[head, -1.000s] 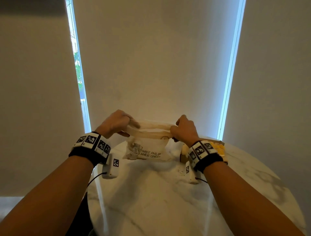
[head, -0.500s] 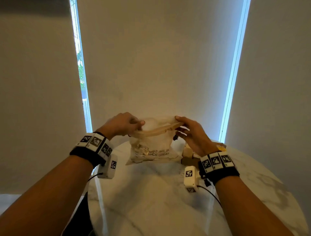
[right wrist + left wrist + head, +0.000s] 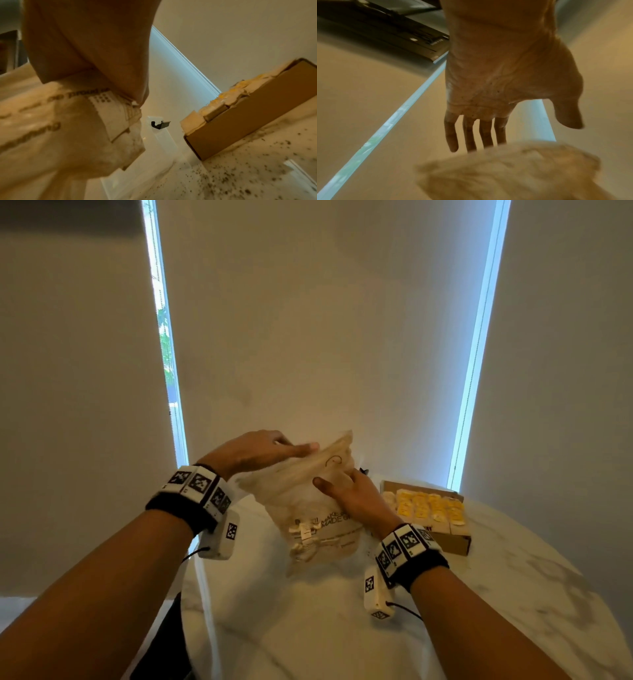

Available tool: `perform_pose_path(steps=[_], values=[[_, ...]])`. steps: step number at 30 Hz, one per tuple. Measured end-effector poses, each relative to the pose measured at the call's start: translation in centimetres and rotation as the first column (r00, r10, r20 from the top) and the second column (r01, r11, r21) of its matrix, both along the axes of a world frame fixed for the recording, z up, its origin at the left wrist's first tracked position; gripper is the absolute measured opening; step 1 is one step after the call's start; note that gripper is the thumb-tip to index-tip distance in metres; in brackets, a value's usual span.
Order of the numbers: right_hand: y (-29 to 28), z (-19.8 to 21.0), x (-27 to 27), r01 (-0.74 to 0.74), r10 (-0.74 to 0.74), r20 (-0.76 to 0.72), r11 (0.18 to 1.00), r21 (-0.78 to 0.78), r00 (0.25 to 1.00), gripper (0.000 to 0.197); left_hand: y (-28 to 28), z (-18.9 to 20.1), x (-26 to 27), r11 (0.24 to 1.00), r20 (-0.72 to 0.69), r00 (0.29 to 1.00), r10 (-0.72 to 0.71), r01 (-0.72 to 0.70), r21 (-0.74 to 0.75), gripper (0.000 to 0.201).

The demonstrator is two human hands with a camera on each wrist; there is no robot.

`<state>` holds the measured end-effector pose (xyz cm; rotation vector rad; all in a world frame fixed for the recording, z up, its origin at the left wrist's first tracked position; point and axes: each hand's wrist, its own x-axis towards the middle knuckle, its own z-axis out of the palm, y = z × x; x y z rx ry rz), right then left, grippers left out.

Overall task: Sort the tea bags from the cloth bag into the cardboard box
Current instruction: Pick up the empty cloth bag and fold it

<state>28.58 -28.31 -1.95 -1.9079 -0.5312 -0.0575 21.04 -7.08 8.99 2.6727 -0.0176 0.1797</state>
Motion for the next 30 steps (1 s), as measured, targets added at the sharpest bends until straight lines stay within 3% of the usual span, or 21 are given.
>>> perform_pose_path(steps=[2,4,6,7,12,15,18,22,25,27,28,30], values=[[0.7,0.2,-0.5,0.001,-0.001,-0.002,1.000,0.014,1.000,0.079,-1.3,-1.3,0.9,0.988,0.033,0.999,0.006,-0.011,0.157,0.117],[1.3,0.3,-0.6,0.031,-0.030,-0.007,0.999,0.038,1.000,0.087,-1.7,-2.7,2.3,0.975,0.206,0.978,0.027,-0.072,0.213,0.088],[1.0,0.5,-1.1,0.090,-0.089,0.047,0.996,-0.018,0.995,0.086,-1.3,-3.2,3.5,0.964,0.443,0.895,0.042,-0.154,0.219,0.047],[0.8,0.6,-1.2,0.126,-0.122,0.074,0.990,-0.058,0.990,0.085,-0.8,-3.2,3.8,0.958,0.526,0.849,0.050,-0.190,0.216,0.039],[-0.4,0.0,-0.6,0.234,-0.205,0.119,0.909,-0.345,0.972,0.114,1.4,-1.9,4.2,0.939,0.687,0.720,0.095,-0.295,0.179,0.037],[-1.2,0.0,0.1,0.166,-0.157,0.054,0.916,-0.367,0.986,0.119,1.8,-0.9,4.0,0.964,0.672,0.739,0.056,-0.215,0.157,0.042],[-1.5,1.1,0.9,0.008,-0.015,-0.060,0.994,-0.110,0.998,0.107,1.3,-0.5,3.6,0.981,0.625,0.780,-0.027,-0.099,0.166,0.046],[-0.4,2.3,0.1,-0.083,0.088,-0.033,0.989,0.123,0.996,0.050,-0.5,-0.4,3.2,0.981,0.555,0.830,-0.057,-0.058,0.187,0.051],[0.0,2.3,0.9,-0.002,-0.002,0.014,0.954,0.300,1.000,0.035,0.0,-0.7,1.9,0.986,0.638,0.760,0.124,-0.165,0.004,0.071],[-0.3,2.1,1.6,0.069,-0.052,-0.052,0.895,0.441,0.997,0.035,0.4,-2.4,1.0,0.933,0.617,0.710,0.340,-0.170,-0.318,0.095],[-0.3,2.0,2.0,0.091,-0.051,-0.095,0.870,0.484,0.994,0.037,0.2,-3.6,0.8,0.872,0.533,0.744,0.403,-0.137,-0.470,0.107],[-0.1,1.7,2.1,0.108,-0.030,-0.157,0.845,0.524,0.987,0.042,-0.7,-6.0,0.5,0.776,0.336,0.872,0.357,-0.077,-0.626,0.112]])
